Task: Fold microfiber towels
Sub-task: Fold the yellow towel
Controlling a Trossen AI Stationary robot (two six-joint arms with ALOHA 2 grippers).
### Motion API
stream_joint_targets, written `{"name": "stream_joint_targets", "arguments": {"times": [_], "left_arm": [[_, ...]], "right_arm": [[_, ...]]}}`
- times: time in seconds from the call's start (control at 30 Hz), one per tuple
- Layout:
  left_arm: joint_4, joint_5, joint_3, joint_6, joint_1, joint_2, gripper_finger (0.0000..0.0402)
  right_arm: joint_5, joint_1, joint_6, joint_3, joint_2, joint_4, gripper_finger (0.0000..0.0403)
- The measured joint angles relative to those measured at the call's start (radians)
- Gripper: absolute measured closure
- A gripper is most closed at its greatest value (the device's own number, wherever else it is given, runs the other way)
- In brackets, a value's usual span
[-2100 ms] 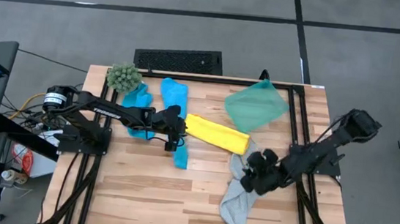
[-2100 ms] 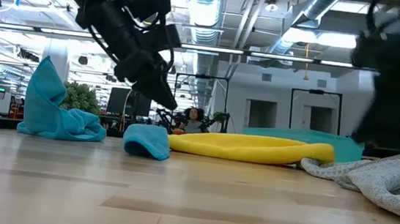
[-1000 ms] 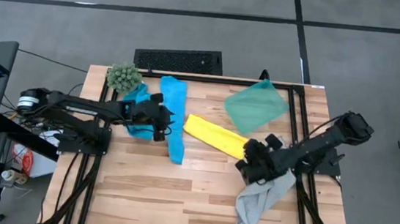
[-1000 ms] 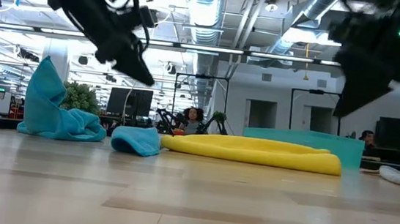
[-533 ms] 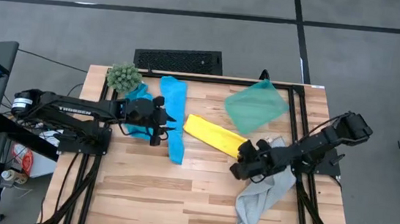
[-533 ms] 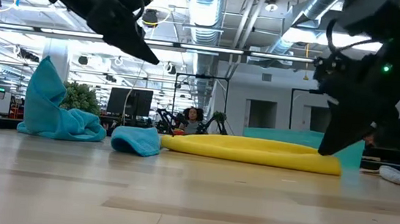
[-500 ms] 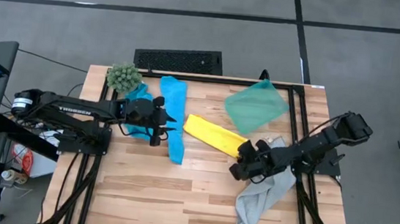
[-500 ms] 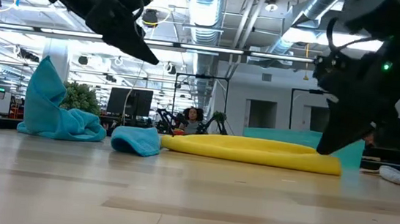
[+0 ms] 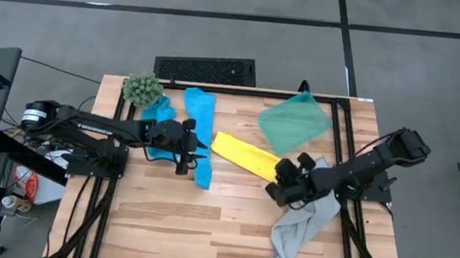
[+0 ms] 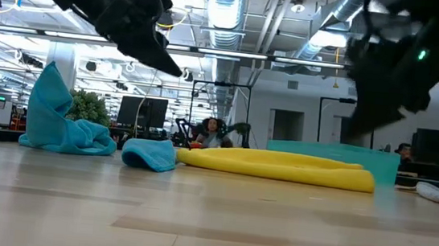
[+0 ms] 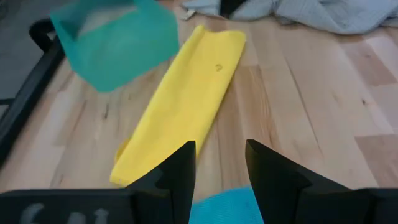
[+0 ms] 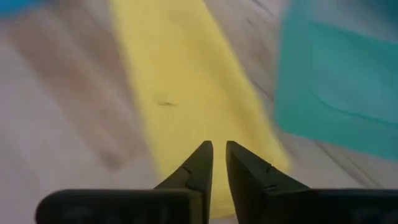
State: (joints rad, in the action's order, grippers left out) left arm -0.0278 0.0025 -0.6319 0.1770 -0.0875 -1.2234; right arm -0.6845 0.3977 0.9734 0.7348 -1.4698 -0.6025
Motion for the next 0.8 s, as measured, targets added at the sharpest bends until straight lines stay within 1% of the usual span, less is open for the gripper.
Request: {"name": "stream_joint_targets", "arguments": {"times": [0.1,0.23,0.43,0.57,0.63,0.7,0.8], "left_arm": [[-0.012,0.000,0.000,-0.007,0.001,-0.036,0.0268],[-0.025,0.000,0.000,-0.008,0.002,-0.080,0.0268],[-0.038,0.011,0.000,-0.007,0.003,-0.106,0.0268],[-0.089,0.020,0.000,-0.007,0.004,-0.106,0.0268],[-0.132,0.025,0.000,-0.012,0.009,-0.106,0.0268],[-0.168,0.046,0.000,-0.008,0.012,-0.107,0.0268],[-0.233,0.076,0.000,-0.005,0.019,-0.130,0.0268]], "right_arm": [[0.055,-0.031,-0.006,-0.044,-0.026,0.042,0.0338],[0.126,-0.040,0.005,-0.085,-0.085,0.148,0.0339],[0.204,0.013,0.052,-0.076,-0.157,0.342,0.0339],[0.249,0.066,0.082,-0.022,-0.202,0.439,0.0339],[0.256,0.091,0.063,0.019,-0.226,0.476,0.0339],[0.252,0.110,-0.004,0.084,-0.247,0.502,0.0339],[0.232,0.120,-0.141,0.176,-0.249,0.479,0.0339]]}}
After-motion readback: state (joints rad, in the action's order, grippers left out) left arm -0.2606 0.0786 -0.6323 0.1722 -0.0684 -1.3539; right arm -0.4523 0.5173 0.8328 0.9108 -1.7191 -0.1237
